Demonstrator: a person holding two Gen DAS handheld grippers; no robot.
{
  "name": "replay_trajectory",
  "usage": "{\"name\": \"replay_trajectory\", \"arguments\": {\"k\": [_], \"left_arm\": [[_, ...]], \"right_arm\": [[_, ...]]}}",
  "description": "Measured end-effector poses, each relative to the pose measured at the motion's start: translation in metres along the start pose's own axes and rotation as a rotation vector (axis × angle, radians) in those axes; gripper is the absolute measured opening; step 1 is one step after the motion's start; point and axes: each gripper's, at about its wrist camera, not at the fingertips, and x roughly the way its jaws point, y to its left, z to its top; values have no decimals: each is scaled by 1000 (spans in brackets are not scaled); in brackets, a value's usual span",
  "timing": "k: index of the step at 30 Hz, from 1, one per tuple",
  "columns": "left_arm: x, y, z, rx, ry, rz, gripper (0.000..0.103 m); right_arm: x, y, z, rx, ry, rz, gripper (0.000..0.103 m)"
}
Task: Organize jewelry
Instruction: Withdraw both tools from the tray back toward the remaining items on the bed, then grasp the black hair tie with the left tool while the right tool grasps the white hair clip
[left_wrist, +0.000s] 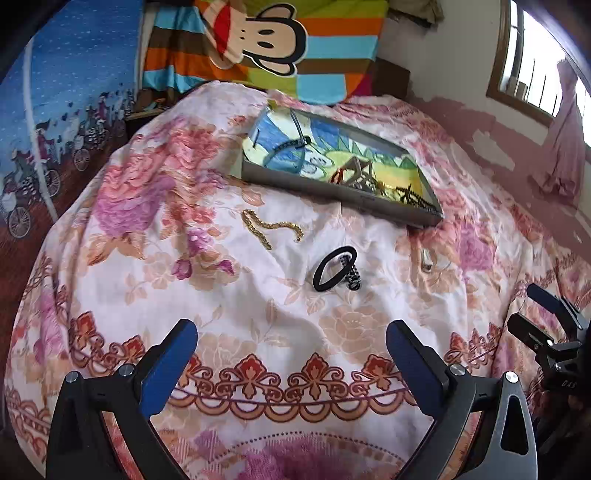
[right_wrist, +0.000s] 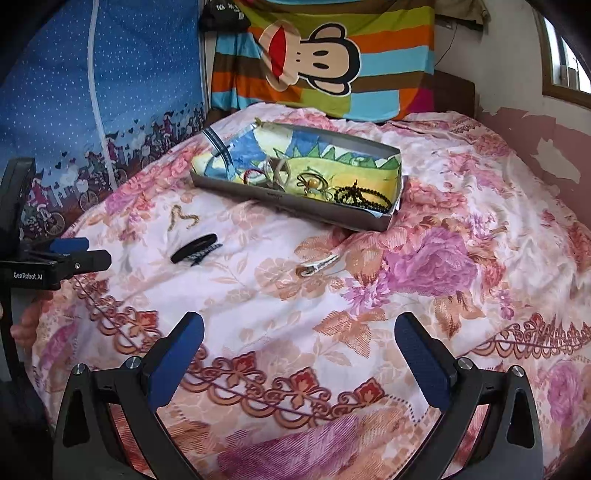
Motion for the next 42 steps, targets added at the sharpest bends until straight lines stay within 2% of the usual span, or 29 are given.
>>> {"name": "replay_trajectory", "arguments": {"k": [3, 10, 17, 19, 22, 24, 30, 32, 37, 42], "left_arm": [[13, -1, 5, 30, 28, -5, 103], [40, -1, 19, 78, 63, -29, 103], [65, -4, 34, 118, 86, -71, 103], [70, -6, 37, 130, 91, -85, 101], [81, -12, 40, 155, 108, -105, 89], [89, -16, 40, 174, 123, -115, 78], [105, -25, 38, 203, 159, -152, 54], [109, -25, 37, 198, 169, -155, 50], [114, -19, 38, 161, 173, -162, 40], [118, -15, 39, 127, 179, -173, 27]], "right_arm": [[10, -4, 6, -2, 14, -4, 101], [43, -9, 27, 17, 40, 65, 102], [77, -10, 36, 45, 81, 90, 101], [86, -9, 40, 43, 86, 90, 92], [100, -9, 44, 45, 105, 91, 75], [109, -10, 46, 53, 120, 90, 73], [133, -11, 46, 86, 174, 69, 62], [136, -11, 44, 89, 180, 65, 58], [139, -12, 41, 99, 184, 65, 37], [139, -9, 36, 92, 190, 73, 26]]}}
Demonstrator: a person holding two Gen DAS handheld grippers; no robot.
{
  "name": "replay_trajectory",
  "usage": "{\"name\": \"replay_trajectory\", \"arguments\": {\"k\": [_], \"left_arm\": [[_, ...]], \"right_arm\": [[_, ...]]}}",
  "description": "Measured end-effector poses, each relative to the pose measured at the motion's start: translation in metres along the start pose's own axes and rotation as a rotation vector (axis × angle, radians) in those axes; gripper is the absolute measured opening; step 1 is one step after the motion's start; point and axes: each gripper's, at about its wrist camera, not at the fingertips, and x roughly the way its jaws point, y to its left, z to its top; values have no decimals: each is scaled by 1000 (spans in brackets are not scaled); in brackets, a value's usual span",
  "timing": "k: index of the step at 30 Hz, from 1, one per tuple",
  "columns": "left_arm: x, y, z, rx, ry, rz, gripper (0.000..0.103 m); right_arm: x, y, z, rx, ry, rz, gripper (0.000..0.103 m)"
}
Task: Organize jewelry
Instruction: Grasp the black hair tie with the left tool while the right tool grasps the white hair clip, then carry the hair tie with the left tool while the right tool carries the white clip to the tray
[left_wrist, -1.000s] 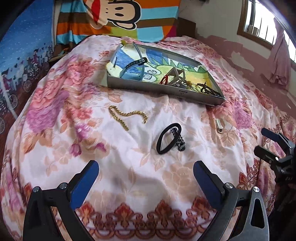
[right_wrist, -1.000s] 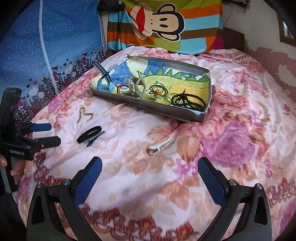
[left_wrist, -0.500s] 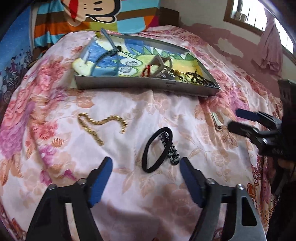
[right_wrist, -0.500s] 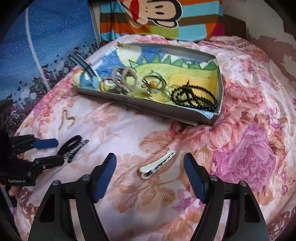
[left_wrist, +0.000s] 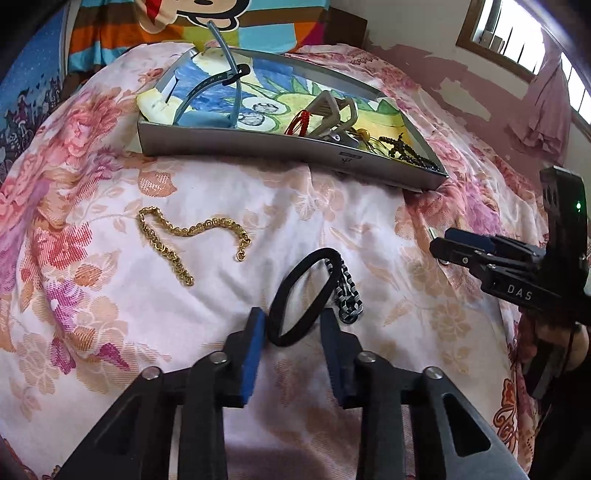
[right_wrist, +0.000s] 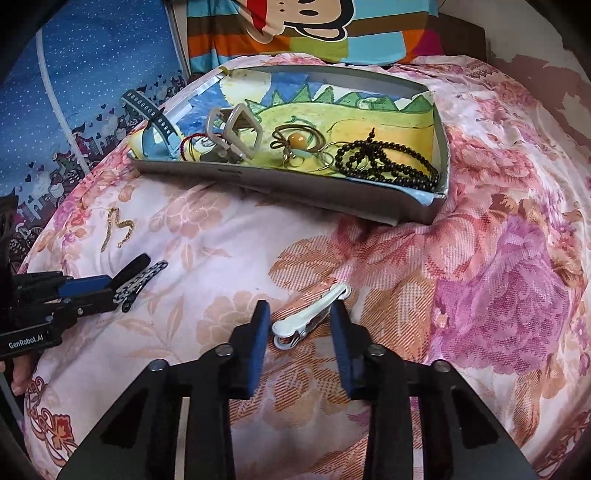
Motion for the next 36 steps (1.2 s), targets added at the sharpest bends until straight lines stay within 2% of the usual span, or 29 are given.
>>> {"name": "replay_trajectory", "arguments": {"k": [9, 21, 30, 36], "left_arm": [[2, 1, 0, -20, 3, -20, 16], [1, 2, -3, -48, -5, -28, 8], [-9, -6, -1, -55, -36, -32, 7], [-19, -14, 13, -51, -74, -28, 7]], "right_arm": [[0, 4, -3, -6, 6, 15, 15], [-6, 16, -9, -30, -4, 70, 15], [-19, 24, -10, -69, -53, 106, 15], [-30, 21, -1, -51, -111, 117, 15]]}}
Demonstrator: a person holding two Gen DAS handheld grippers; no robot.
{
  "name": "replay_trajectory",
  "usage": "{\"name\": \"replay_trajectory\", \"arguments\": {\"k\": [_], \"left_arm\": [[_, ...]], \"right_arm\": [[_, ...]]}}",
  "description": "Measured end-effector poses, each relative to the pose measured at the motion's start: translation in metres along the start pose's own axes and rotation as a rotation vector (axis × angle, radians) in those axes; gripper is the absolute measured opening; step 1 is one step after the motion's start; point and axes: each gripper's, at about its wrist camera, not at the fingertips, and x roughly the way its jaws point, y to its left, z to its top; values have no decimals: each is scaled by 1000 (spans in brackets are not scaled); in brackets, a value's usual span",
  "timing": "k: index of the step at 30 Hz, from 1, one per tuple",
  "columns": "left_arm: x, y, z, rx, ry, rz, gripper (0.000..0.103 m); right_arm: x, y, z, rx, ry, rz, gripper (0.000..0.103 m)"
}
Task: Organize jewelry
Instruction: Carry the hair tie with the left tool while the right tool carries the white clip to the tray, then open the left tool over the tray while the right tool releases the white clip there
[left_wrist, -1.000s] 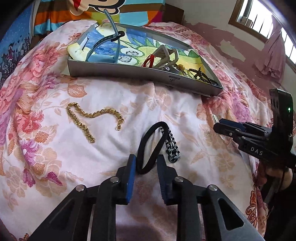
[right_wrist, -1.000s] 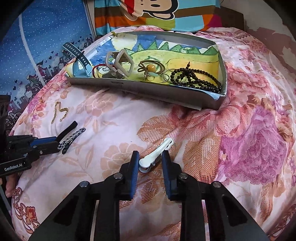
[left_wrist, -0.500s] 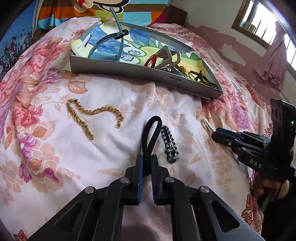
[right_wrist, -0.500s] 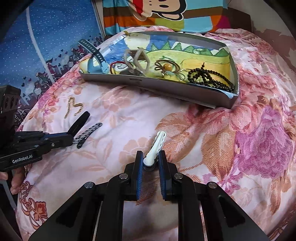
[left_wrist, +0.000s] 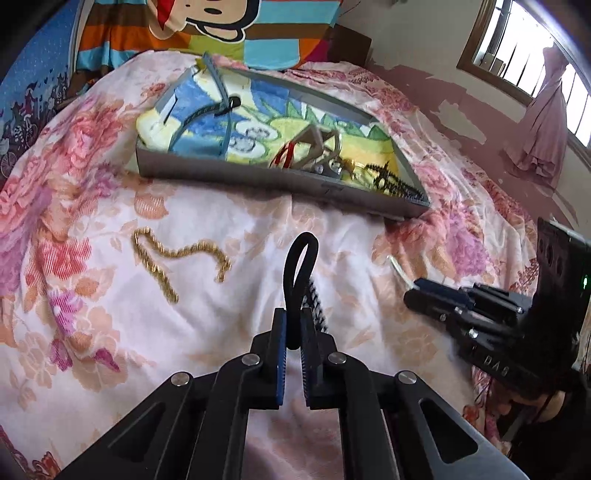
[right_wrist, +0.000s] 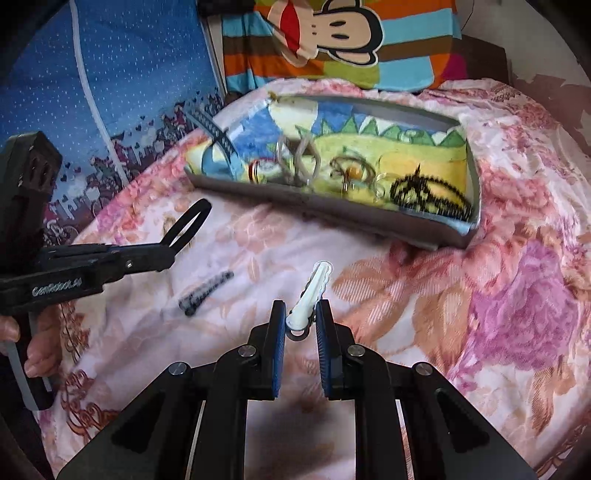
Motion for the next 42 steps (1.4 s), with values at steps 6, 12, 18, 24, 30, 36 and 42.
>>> {"name": "replay_trajectory", "arguments": {"k": [6, 12, 18, 24, 30, 36, 42], "left_arm": [[-6, -4, 29, -11, -67, 20, 7], [-3, 0, 69, -51, -137, 48, 7], [12, -5, 100, -38, -160, 65, 7], [36, -2, 121, -41, -144, 91, 7], [60, 2, 127, -43, -104, 105, 7], [72, 8, 125, -75, -75, 105, 7], [77, 10, 125, -80, -62, 107, 7]], "right_arm": [[-9, -5, 28, -8, -90, -16, 15], [-5, -14, 57, -6, -153, -48, 14], [15, -29, 80, 31, -164, -72, 15], [40, -41, 82, 72, -128, -82, 15], [54, -45, 77, 78, -105, -77, 15], [62, -45, 76, 77, -92, -73, 15], [65, -45, 76, 76, -82, -72, 15]]}}
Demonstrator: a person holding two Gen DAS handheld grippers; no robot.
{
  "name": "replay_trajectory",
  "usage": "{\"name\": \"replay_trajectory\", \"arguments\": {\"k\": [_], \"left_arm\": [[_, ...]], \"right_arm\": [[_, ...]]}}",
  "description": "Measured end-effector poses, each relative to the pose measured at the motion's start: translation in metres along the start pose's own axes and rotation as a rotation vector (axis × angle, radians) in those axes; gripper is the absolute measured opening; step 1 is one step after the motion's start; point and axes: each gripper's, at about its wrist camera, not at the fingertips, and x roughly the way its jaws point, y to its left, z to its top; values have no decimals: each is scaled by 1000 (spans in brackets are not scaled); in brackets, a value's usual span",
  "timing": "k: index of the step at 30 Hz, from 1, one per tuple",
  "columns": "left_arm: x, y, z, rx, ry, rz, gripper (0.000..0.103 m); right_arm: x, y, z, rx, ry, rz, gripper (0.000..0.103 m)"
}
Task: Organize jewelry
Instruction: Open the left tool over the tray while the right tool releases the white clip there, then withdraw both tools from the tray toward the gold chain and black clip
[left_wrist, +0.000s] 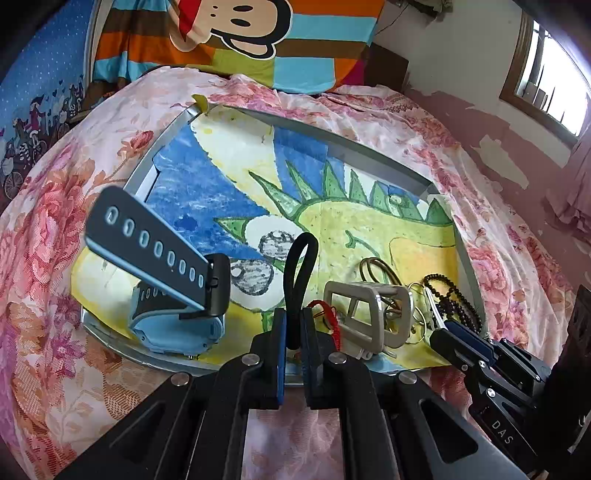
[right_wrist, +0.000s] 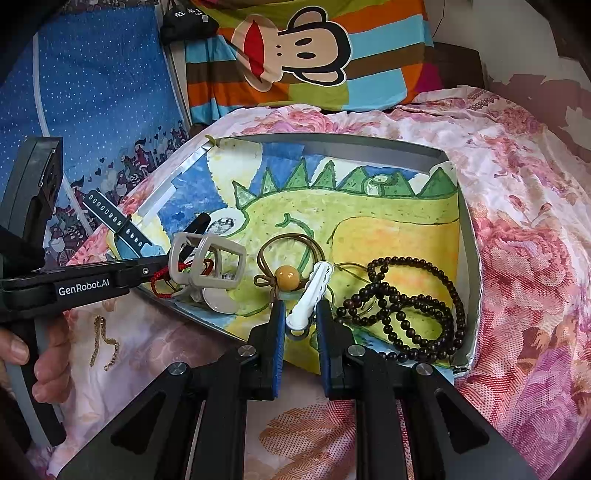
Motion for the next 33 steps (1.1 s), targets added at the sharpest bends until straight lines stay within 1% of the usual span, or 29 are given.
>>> {"name": "replay_trajectory", "arguments": {"k": [11, 16, 18, 19, 20, 21, 22, 23, 24, 26, 28, 29, 30, 32, 33], "left_arm": [[4, 0, -2, -9, 18, -7, 11], [4, 0, -4, -10, 35, -13, 20], [0, -1, -6, -11, 26, -21, 27], [-2, 0, -6, -13, 22, -23, 29], [-4, 0, -7, -16, 16, -29, 36], [-8, -1, -8, -21, 8, -35, 45], [-10, -1, -8, -26, -1, -35, 51], [-15, 0, -9, -36, -16, -35, 61], [-20, 0, -10, -45, -32, -42, 63], [-27, 0, -11, -57, -42, -57, 64], [-34, -2, -12, -57, -46, -61, 64], [-39, -4, -14, -53, -52, -62, 66], [-43, -5, -15, -49, -56, -63, 71], [-55, -7, -17, -47, -80, -61, 79], [-63, -8, -19, -49, -101, -65, 82]], "right_arm": [[0, -2, 0, -1, 5, -13, 15], [-10, -2, 0, 1, -9, -27, 15], [-18, -3, 1, 2, -22, -38, 17], [-22, -4, 1, 4, -31, -44, 22], [-27, -5, 1, 7, -41, -50, 25], [-32, -6, 1, 11, -51, -55, 30], [-38, -7, 1, 16, -63, -58, 33], [-44, -8, 2, 19, -72, -61, 33], [-50, -9, 2, 23, -81, -66, 34], [-60, -11, 3, 30, -99, -74, 39], [-75, -12, 3, 42, -126, -83, 54], [-80, -12, 3, 45, -136, -83, 57], [-86, -11, 2, 48, -149, -81, 62], [-100, -9, 0, 51, -170, -85, 67], [-107, -8, -1, 50, -180, -89, 73]]}}
